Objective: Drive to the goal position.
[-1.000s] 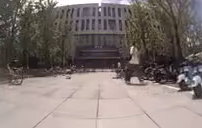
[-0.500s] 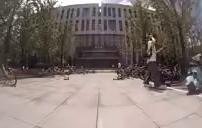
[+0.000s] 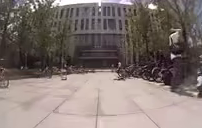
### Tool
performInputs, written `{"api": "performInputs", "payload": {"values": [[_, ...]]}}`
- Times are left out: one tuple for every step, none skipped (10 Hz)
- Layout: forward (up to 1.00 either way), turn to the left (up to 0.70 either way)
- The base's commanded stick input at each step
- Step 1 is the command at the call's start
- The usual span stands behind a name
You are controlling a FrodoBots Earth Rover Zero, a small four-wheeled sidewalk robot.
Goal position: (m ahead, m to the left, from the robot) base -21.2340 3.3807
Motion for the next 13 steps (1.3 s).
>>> {"api": "performInputs", "payload": {"values": [[0.70,0.03],[0.70,0.03],[0.70,0.03],[0.70,0.01],[0.70,-0.18],[0.70,-0.32],[0.70,0.00],[0.70,0.03],[0.70,0.03],[0.70,0.03],[0.70,0.03],[0.70,0.03],[0.70,0.03]]}}
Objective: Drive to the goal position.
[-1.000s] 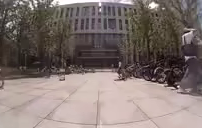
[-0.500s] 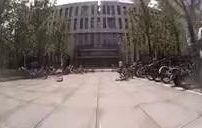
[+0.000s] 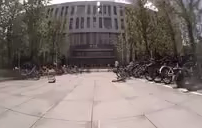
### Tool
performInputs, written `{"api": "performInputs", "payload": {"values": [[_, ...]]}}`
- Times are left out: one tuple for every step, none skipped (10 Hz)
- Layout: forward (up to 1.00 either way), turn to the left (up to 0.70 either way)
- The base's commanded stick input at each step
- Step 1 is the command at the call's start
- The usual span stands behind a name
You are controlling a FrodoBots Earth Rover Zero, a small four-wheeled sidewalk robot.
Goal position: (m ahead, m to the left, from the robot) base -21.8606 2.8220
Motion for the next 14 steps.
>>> {"api": "performInputs", "payload": {"values": [[0.70,0.03],[0.70,0.03],[0.70,0.03],[0.70,0.03],[0.70,0.03],[0.70,0.03],[0.70,0.03],[0.70,0.03],[0.70,0.03],[0.70,0.03],[0.70,0.04],[0.70,0.24],[0.70,0.38],[0.70,0.38]]}}
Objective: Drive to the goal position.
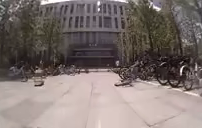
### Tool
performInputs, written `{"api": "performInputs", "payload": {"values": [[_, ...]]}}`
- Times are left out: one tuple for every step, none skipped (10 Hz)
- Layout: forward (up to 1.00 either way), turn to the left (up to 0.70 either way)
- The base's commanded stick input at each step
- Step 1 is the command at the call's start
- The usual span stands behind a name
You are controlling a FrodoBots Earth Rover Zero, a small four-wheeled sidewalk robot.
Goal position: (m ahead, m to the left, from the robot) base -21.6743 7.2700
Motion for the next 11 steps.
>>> {"api": "performInputs", "payload": {"values": [[0.70,0.38],[0.70,0.38],[0.70,0.38],[0.70,0.38],[0.70,0.38],[0.70,0.38],[0.70,0.38],[0.48,0.42],[0.14,0.54],[0.00,0.70],[0.00,0.70]]}}
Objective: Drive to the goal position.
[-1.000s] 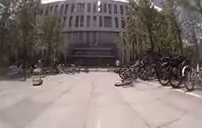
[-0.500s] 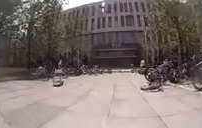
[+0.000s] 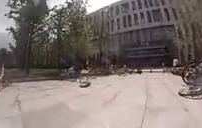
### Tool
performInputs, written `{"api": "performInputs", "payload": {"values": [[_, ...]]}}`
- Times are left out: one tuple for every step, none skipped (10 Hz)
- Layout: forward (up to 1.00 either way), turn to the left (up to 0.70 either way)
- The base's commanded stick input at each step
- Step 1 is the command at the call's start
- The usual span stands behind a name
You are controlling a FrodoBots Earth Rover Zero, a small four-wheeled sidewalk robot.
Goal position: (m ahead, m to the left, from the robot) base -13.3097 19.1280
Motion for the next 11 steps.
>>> {"api": "performInputs", "payload": {"values": [[0.00,0.70],[0.00,0.70],[0.00,0.70],[0.00,0.70],[0.00,0.70],[0.00,0.70],[0.00,0.70],[0.00,0.70],[0.00,0.70],[0.00,0.70],[0.00,0.70]]}}
